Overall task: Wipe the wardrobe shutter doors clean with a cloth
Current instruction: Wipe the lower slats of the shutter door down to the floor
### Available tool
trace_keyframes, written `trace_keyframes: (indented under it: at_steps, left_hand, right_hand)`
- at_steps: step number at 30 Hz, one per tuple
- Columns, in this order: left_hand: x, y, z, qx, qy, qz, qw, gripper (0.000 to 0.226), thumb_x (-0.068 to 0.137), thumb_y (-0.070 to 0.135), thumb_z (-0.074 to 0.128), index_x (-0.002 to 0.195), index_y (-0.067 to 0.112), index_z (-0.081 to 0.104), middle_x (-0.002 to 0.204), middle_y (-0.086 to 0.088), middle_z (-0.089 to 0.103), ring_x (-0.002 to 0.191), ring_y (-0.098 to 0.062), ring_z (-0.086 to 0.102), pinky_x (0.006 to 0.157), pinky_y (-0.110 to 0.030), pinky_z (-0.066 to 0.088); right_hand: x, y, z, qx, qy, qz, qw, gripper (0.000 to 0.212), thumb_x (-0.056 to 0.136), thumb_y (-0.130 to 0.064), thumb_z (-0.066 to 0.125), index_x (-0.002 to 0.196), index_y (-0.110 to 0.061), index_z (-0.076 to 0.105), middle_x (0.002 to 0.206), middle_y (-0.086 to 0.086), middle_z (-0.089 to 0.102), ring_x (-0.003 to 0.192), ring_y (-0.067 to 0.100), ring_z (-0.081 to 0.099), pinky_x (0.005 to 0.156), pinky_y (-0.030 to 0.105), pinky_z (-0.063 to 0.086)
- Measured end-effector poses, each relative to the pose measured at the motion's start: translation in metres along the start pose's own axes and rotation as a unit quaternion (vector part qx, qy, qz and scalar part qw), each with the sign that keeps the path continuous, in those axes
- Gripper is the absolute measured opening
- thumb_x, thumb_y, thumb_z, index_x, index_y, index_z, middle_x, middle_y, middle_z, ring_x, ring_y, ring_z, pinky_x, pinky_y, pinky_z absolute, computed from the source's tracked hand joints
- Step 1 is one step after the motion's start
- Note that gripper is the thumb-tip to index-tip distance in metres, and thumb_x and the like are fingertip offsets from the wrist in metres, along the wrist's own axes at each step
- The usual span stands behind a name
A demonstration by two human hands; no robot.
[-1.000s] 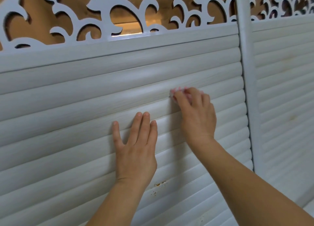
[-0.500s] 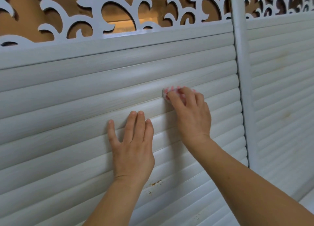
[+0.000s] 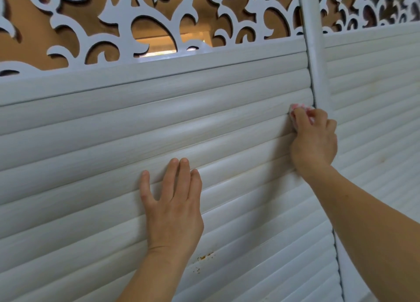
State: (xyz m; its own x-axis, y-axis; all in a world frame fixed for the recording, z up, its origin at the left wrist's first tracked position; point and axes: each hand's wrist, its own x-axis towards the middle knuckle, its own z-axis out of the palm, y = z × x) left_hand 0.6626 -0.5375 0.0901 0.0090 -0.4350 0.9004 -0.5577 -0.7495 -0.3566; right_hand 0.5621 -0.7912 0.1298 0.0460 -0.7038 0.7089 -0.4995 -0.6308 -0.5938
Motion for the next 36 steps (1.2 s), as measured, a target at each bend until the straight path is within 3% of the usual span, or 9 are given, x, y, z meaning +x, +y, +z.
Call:
trace_keyframes:
  at_steps: [7, 9, 12, 16, 24, 31, 36]
  left_hand:
    - [0.002, 0.007, -0.004, -0.007, -0.009, -0.022, 1.0, 0.046, 0.068, 0.003, 0.042, 0.11, 0.005, 0.06, 0.127, -0.015, 0.055, 0.126, -0.03, 0.039, 0.103, -0.063, 0.016]
    - [0.003, 0.009, -0.004, -0.01, -0.013, -0.028, 0.999, 0.046, 0.066, 0.002, 0.046, 0.109, 0.005, 0.06, 0.127, -0.015, 0.055, 0.126, -0.03, 0.039, 0.103, -0.063, 0.016]
    - [0.002, 0.01, -0.004, -0.009, -0.009, -0.032, 0.999, 0.045, 0.065, 0.0, 0.047, 0.108, 0.005, 0.06, 0.126, -0.015, 0.055, 0.126, -0.03, 0.039, 0.102, -0.063, 0.016]
    - [-0.001, 0.007, 0.001, -0.003, 0.0, -0.026, 1.0, 0.046, 0.069, 0.0, 0.04, 0.112, 0.004, 0.057, 0.128, -0.016, 0.053, 0.127, -0.031, 0.038, 0.102, -0.065, 0.015]
    - [-0.005, 0.01, 0.011, -0.001, 0.026, -0.029, 0.999, 0.047, 0.07, 0.0, 0.041, 0.116, 0.005, 0.049, 0.133, -0.014, 0.044, 0.13, -0.031, 0.035, 0.105, -0.063, 0.011]
    - [-0.005, 0.01, 0.013, -0.002, 0.046, -0.027, 0.999, 0.046, 0.072, -0.001, 0.041, 0.116, 0.005, 0.051, 0.133, -0.014, 0.044, 0.13, -0.031, 0.036, 0.104, -0.063, 0.012]
    - [-0.005, 0.01, 0.011, -0.005, 0.044, -0.029, 0.999, 0.045, 0.072, -0.002, 0.042, 0.116, 0.005, 0.05, 0.133, -0.014, 0.045, 0.13, -0.031, 0.035, 0.104, -0.063, 0.012]
  right_hand:
    - [-0.006, -0.019, 0.002, 0.052, -0.015, 0.063, 0.997, 0.062, 0.084, 0.007, 0.043, 0.137, -0.025, 0.04, 0.14, 0.011, 0.03, 0.117, 0.033, 0.034, 0.09, 0.039, 0.038]
    - [-0.025, -0.031, 0.001, 0.063, 0.016, 0.012, 0.998, 0.062, 0.084, 0.006, 0.042, 0.137, -0.026, 0.042, 0.139, 0.01, 0.035, 0.114, 0.033, 0.037, 0.087, 0.038, 0.038]
    - [-0.059, -0.05, 0.002, 0.087, 0.051, -0.132, 0.986, 0.055, 0.082, -0.001, 0.039, 0.132, -0.022, 0.052, 0.133, 0.013, 0.047, 0.107, 0.037, 0.046, 0.079, 0.04, 0.043]
    - [-0.059, -0.048, 0.009, 0.08, 0.056, -0.197, 0.976, 0.061, 0.065, 0.01, 0.068, 0.119, -0.017, 0.062, 0.123, 0.019, 0.055, 0.102, 0.045, 0.053, 0.068, 0.044, 0.049]
    - [-0.025, -0.013, 0.019, 0.079, 0.065, -0.071, 0.992, 0.06, 0.082, 0.01, 0.046, 0.134, -0.021, 0.051, 0.139, 0.012, 0.045, 0.112, 0.039, 0.041, 0.082, 0.043, 0.042]
    - [0.016, 0.02, 0.011, 0.034, -0.001, 0.03, 0.999, 0.065, 0.085, 0.007, 0.04, 0.142, -0.024, 0.036, 0.141, 0.013, 0.032, 0.117, 0.035, 0.033, 0.091, 0.041, 0.037]
    - [0.004, 0.016, 0.015, 0.114, 0.001, 0.098, 0.989, 0.061, 0.084, 0.01, 0.038, 0.137, -0.017, 0.042, 0.137, 0.014, 0.035, 0.119, 0.034, 0.034, 0.091, 0.036, 0.036]
